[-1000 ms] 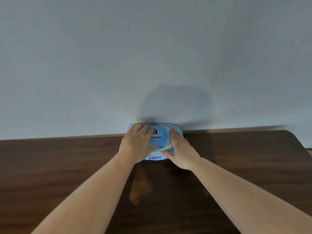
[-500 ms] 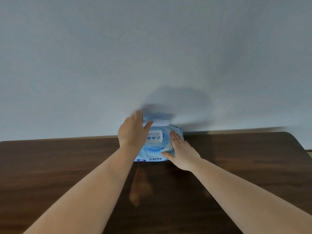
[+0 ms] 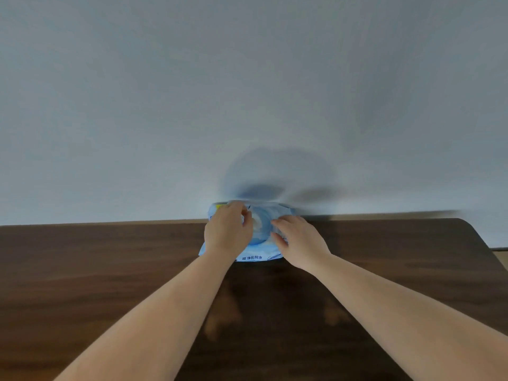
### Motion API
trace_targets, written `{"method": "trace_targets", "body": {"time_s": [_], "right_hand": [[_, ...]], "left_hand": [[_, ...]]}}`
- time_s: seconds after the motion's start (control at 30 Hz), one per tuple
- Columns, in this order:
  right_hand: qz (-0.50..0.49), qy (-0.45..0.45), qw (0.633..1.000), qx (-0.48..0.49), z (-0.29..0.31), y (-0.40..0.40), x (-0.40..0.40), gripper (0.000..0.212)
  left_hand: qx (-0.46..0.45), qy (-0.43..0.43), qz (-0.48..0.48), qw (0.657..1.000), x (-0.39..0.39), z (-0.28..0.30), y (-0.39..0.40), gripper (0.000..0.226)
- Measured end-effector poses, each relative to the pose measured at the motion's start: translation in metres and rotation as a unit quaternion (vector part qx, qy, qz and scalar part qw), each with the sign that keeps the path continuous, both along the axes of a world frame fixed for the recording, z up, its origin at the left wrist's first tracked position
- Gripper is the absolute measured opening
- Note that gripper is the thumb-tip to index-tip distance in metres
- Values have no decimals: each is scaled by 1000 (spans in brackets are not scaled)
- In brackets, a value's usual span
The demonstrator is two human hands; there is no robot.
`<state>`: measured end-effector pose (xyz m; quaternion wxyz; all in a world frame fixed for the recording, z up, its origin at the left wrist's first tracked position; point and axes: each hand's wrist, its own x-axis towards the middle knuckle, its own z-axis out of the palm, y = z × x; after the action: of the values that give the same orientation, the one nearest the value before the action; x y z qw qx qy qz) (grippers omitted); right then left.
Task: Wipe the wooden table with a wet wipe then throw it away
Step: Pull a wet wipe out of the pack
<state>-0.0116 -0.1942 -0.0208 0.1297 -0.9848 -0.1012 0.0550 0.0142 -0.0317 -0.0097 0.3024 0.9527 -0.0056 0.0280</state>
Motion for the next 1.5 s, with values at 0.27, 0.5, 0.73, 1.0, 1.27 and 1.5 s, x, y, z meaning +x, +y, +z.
{"method": "trace_targets", "body": {"time_s": [0.27,0.5,0.73,1.0,1.27,1.5], "right_hand": [[-35,-2,999,18,-4,45,26,30],[-55,-7,998,-2,-4,55,31,14],[-112,-57,974,191,15,44,19,7],[-245,-31,882,402,61,23,-2,2],[-202,42,849,486,97,20,-24,7],[-182,45,880,437,105,19,-38,16]], "left_hand": [[13,60,71,996,0,1,52,21],[40,82,78,993,-5,-1,57,23],[58,101,88,989,-2,5,59,19],[-21,28,4,999,-9,29,48,37],[-42,28,-106,993,-23,60,32,34],[-127,18,-57,990,-39,76,37,14]]}}
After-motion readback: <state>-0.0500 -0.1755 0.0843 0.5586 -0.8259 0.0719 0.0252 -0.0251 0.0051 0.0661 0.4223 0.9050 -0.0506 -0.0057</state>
